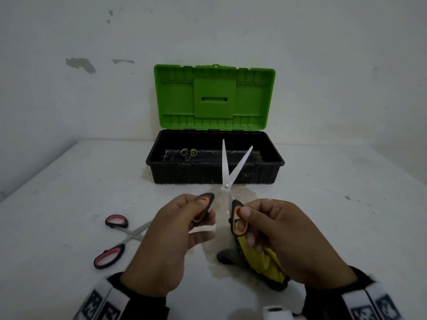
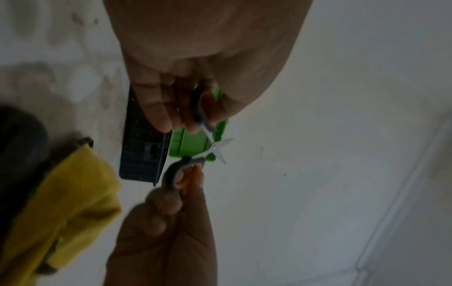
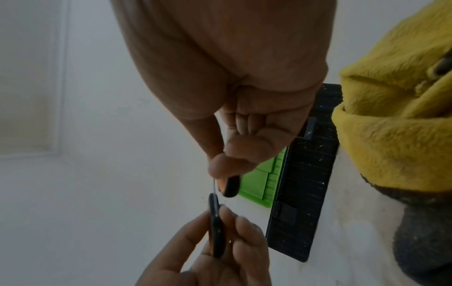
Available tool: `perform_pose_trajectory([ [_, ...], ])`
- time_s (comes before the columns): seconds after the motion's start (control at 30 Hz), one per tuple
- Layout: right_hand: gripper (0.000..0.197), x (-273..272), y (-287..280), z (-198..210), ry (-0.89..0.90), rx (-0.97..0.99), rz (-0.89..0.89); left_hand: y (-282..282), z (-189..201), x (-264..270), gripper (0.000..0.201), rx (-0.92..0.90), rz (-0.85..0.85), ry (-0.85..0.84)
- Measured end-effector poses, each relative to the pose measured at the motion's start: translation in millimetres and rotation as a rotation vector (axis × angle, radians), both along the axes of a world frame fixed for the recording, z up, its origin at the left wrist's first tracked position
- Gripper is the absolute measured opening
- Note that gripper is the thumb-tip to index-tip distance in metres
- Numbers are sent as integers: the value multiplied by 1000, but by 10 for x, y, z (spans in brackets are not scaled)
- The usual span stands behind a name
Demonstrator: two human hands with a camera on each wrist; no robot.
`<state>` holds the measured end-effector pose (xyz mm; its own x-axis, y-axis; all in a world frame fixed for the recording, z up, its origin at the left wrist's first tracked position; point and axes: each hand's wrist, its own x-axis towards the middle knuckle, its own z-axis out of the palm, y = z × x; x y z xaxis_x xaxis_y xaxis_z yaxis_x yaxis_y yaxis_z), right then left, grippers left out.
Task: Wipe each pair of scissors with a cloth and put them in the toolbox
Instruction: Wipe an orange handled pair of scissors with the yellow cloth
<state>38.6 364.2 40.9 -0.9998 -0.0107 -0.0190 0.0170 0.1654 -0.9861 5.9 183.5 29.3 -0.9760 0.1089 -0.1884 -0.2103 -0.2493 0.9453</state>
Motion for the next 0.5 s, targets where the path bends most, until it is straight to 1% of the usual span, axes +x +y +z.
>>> perform_pose_trajectory([
  [0.07, 22, -16, 13, -23, -36, -100, 2, -60, -26, 17, 15, -227, -68, 91],
  [0.1, 21, -22, 13, -32, -54, -134, 3, -86, -34, 26, 14, -311, -82, 139],
  [0.17, 20, -32, -3, -56, -75, -198, 6, -127, -44, 28, 11, -391, -88, 213],
  [0.23, 19, -31, -31, -59, -88, -245, 4, -148, -43, 25, 9, -412, -94, 253],
  [0.33, 20, -28, -65, -69, -96, -276, -19, -122, -49, 44, 8, -391, -114, 274],
  [0.43, 19, -8, -144, -94, -86, -263, -58, -57, -66, 76, 7, -339, -104, 286],
  [0.5, 22, 9, -202, -120, -59, -257, -90, -24, -88, 78, 9, -337, -87, 311],
])
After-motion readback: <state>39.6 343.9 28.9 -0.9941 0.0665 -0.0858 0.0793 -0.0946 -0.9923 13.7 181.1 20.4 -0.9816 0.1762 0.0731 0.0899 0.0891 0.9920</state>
